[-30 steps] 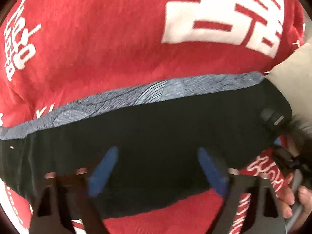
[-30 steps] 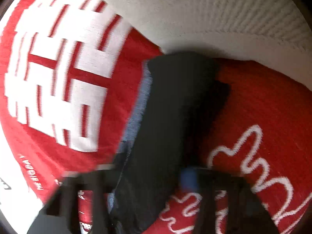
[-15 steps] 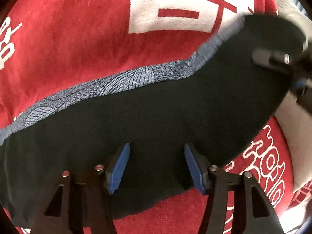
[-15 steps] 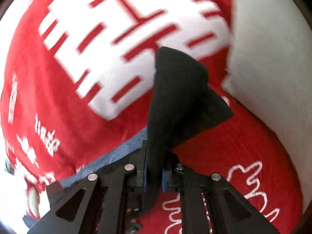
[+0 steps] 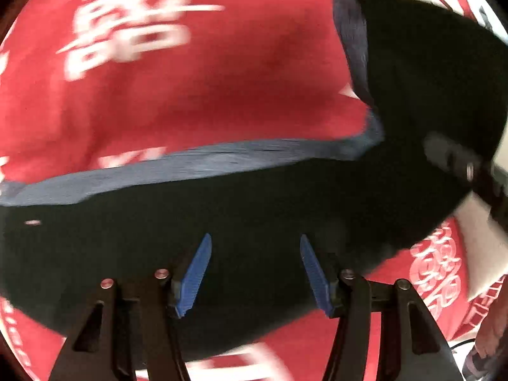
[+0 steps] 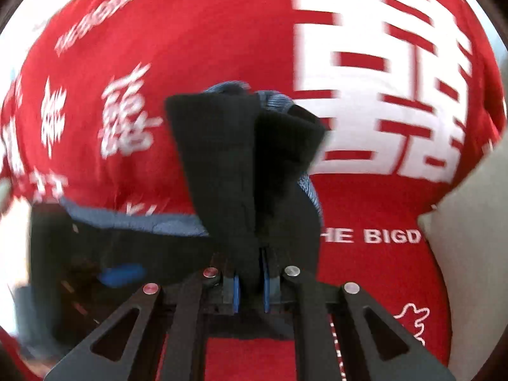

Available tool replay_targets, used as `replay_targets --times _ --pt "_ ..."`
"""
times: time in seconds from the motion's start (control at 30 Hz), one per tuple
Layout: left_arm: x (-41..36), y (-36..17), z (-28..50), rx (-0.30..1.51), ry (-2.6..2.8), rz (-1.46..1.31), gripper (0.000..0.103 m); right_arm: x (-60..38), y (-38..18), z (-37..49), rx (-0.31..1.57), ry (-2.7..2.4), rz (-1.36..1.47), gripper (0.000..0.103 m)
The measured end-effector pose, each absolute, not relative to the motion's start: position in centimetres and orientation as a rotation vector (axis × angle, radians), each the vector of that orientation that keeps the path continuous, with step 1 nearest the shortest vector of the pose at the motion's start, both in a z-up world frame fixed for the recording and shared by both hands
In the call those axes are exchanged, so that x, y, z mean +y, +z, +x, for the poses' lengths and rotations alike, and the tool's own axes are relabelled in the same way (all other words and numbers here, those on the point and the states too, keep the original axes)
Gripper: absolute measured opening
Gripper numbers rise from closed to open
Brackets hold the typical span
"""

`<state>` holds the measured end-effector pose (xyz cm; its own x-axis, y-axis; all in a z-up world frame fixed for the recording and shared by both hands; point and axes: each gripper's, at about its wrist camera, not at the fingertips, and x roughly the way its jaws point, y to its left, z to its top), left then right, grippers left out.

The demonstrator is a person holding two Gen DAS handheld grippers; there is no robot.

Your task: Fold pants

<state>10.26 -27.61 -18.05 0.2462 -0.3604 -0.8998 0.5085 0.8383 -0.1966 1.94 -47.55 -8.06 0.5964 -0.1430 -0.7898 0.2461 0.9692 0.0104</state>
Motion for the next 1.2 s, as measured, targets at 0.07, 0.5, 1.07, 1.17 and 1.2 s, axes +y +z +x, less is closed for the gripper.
replay_targets --times 0.07,0.5,1.07,1.17,1.2 --pt "-24.9 -18.1 12.0 1.186 -0.538 0.152 0.06 -43.8 -9.9 3.0 0.941 -0.213 0.01 0.011" --pt "-13.3 -19.3 16.6 1.261 -0.405 0.099 0.08 -29.8 -20.5 2.6 1.06 -0.275 -0.63 0.028" --pt "-25.4 -17.9 15.2 1.379 -0.801 0.071 0.069 -41.5 -11.8 -1.3 1.126 -0.278 0.127 0.054" --pt "-25.9 -18.3 14.8 1.416 -0.809 0.104 0.022 -42.6 -12.0 -1.5 1.141 -0.275 0.189 0.053" --pt "-25.8 -18.0 14.7 1.411 -0.82 0.084 0.017 -42.7 -12.0 -1.7 1.142 -0.279 0.203 0.051"
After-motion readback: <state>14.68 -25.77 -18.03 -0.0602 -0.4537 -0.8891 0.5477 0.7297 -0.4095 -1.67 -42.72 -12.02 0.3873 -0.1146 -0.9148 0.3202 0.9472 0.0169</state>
